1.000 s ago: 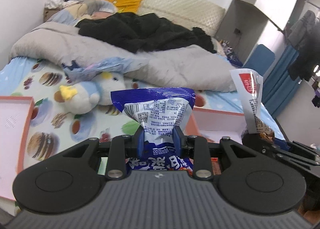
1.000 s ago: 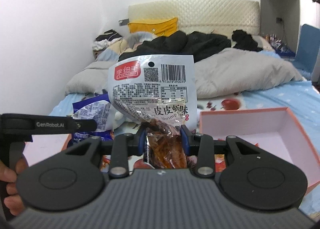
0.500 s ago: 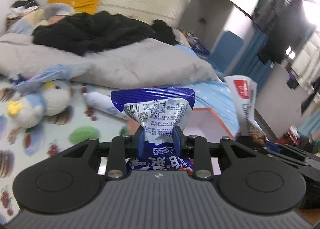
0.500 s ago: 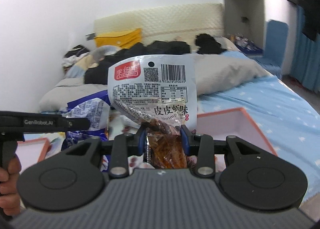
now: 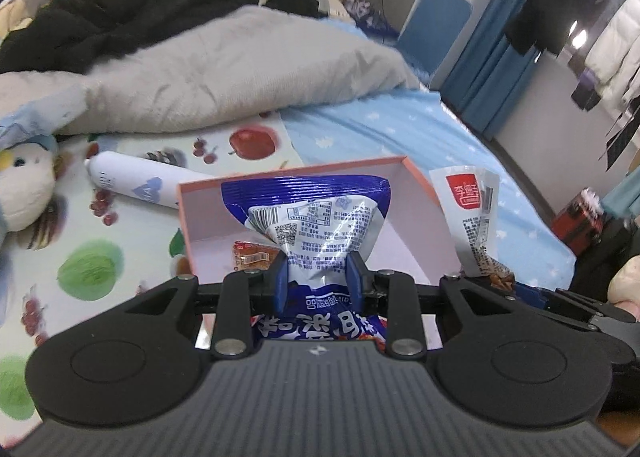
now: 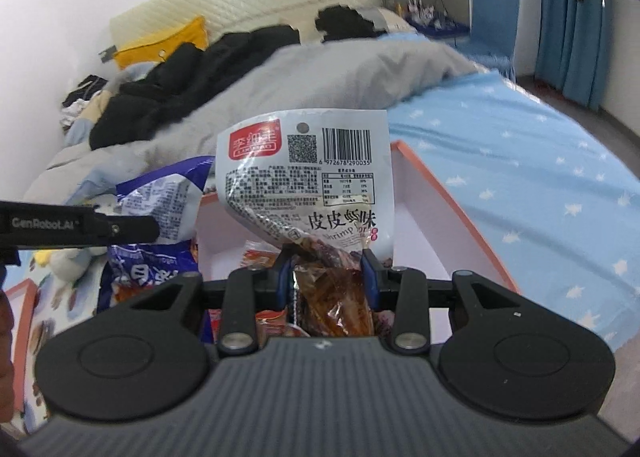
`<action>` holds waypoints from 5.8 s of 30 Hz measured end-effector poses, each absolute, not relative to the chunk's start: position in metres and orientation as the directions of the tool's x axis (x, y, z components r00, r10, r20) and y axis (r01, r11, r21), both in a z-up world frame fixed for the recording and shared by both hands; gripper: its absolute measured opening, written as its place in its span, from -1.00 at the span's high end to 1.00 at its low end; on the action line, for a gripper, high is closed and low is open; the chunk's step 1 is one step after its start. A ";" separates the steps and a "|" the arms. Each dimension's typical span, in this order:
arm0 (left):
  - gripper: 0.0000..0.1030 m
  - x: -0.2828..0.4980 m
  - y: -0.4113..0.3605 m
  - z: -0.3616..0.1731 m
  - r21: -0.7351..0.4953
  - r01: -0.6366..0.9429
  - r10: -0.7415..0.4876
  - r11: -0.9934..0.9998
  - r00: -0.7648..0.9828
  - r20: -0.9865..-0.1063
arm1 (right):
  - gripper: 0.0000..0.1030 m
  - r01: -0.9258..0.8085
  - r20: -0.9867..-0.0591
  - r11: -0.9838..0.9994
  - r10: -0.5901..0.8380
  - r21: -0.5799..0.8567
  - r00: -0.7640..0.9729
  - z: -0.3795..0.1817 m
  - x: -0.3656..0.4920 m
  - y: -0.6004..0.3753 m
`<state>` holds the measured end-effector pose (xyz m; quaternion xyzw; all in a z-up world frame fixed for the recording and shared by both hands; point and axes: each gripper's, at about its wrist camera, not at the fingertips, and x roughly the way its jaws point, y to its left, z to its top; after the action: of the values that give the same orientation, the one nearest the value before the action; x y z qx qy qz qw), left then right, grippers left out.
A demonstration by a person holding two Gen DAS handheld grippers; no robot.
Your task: Organize snacks
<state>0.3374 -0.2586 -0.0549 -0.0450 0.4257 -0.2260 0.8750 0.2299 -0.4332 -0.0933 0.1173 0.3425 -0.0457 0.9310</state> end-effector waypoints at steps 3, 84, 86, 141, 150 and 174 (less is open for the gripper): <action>0.33 0.362 -0.270 -0.074 -0.262 0.356 -0.421 0.897 0.506 -0.753 | 0.25 0.169 -0.672 0.966 0.006 0.195 0.741 -0.110 0.244 -0.442; -0.92 0.105 -0.124 0.032 -0.169 0.318 -0.358 0.933 0.756 -0.548 | -0.14 0.152 -0.436 0.979 -0.079 0.135 0.897 -0.025 0.050 -0.339; -0.93 0.105 -0.124 0.032 -0.168 0.319 -0.357 0.933 0.757 -0.547 | -0.14 0.155 -0.438 0.979 -0.082 0.133 0.895 -0.028 0.051 -0.340; -1.00 0.127 -0.124 0.035 -0.146 0.236 -0.276 0.961 0.764 -0.583 | -1.00 0.198 -0.444 0.966 -0.105 0.168 0.890 -0.026 0.051 -0.355; -1.00 0.125 -0.125 0.036 -0.149 0.241 -0.281 0.959 0.762 -0.583 | -1.00 0.210 -0.450 0.961 -0.110 0.180 0.886 -0.027 0.053 -0.361; -1.00 0.121 -0.124 0.037 -0.151 0.246 -0.287 0.957 0.761 -0.581 | -1.00 0.204 -0.443 0.963 -0.108 0.176 0.890 -0.028 0.053 -0.358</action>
<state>0.1209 -0.1237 0.0372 -0.0328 0.3149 -0.1421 0.9378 0.0532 -0.3583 -0.0281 0.1096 0.2203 -0.0808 0.9659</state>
